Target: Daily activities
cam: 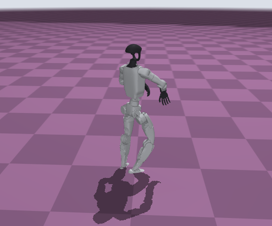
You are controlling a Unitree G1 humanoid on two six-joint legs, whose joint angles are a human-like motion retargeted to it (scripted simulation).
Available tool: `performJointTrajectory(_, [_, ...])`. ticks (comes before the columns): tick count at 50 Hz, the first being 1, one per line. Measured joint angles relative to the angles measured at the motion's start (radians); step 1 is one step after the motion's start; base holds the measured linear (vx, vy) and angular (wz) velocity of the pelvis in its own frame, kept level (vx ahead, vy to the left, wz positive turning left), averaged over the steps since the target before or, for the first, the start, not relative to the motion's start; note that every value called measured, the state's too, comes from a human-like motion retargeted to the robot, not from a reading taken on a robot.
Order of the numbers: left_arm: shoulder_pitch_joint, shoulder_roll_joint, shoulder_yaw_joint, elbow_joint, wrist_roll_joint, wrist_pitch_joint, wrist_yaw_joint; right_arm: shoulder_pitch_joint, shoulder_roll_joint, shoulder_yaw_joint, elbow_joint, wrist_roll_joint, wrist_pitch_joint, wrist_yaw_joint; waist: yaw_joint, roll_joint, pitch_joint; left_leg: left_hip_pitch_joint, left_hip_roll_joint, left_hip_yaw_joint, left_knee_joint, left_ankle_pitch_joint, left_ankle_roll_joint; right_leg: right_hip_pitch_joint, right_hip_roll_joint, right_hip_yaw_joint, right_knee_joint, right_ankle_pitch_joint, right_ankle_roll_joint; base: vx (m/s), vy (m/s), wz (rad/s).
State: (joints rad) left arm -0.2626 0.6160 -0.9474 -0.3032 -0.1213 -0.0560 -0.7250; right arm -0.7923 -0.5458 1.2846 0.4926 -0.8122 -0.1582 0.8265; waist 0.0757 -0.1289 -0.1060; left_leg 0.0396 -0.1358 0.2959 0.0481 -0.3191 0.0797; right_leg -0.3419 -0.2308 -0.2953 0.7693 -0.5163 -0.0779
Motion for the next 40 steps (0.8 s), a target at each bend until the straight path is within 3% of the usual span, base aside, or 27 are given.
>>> performJointTrajectory(10, [0.232, 0.058, 0.201, 0.011, -0.107, 0.016, 0.032, 0.097, -0.079, -0.124, -0.037, 0.081, -0.030, -0.103, 0.004, -0.012, 0.023, 0.041, 0.027, -0.024, -0.055, 0.005, 0.000, 0.007, 0.025, -0.014, -0.025, 0.005, -0.020, 0.00, -0.08, 0.29])
performJointTrajectory(17, [0.430, 0.096, 0.314, 0.030, -0.159, -0.014, 0.111, 0.230, -0.115, -0.268, -0.076, 0.225, -0.057, -0.310, -0.019, 0.017, 0.031, 0.071, 0.075, -0.024, 0.035, -0.120, 0.028, 0.013, 0.076, -0.007, -0.067, 0.021, -0.017, -0.06, -0.05, 0.02])
performJointTrajectory(25, [0.522, 0.144, 0.328, 0.023, -0.142, -0.063, 0.203, 0.287, -0.106, -0.342, -0.106, 0.310, -0.091, -0.516, -0.038, 0.025, 0.059, 0.079, 0.065, -0.010, 0.050, -0.192, 0.036, -0.013, 0.070, 0.012, -0.041, 0.025, -0.013, -0.15, 0.03, 0.01])
performJointTrajectory(40, [0.480, 0.165, 0.317, 0.034, 0.011, -0.117, 0.275, 0.265, -0.095, -0.288, -0.003, 0.212, -0.139, -0.509, -0.052, -0.013, 0.112, 0.090, 0.007, -0.036, -0.093, -0.056, 0.003, -0.079, -0.025, -0.007, 0.038, 0.124, 0.017, -0.14, 0.08, 0.60])
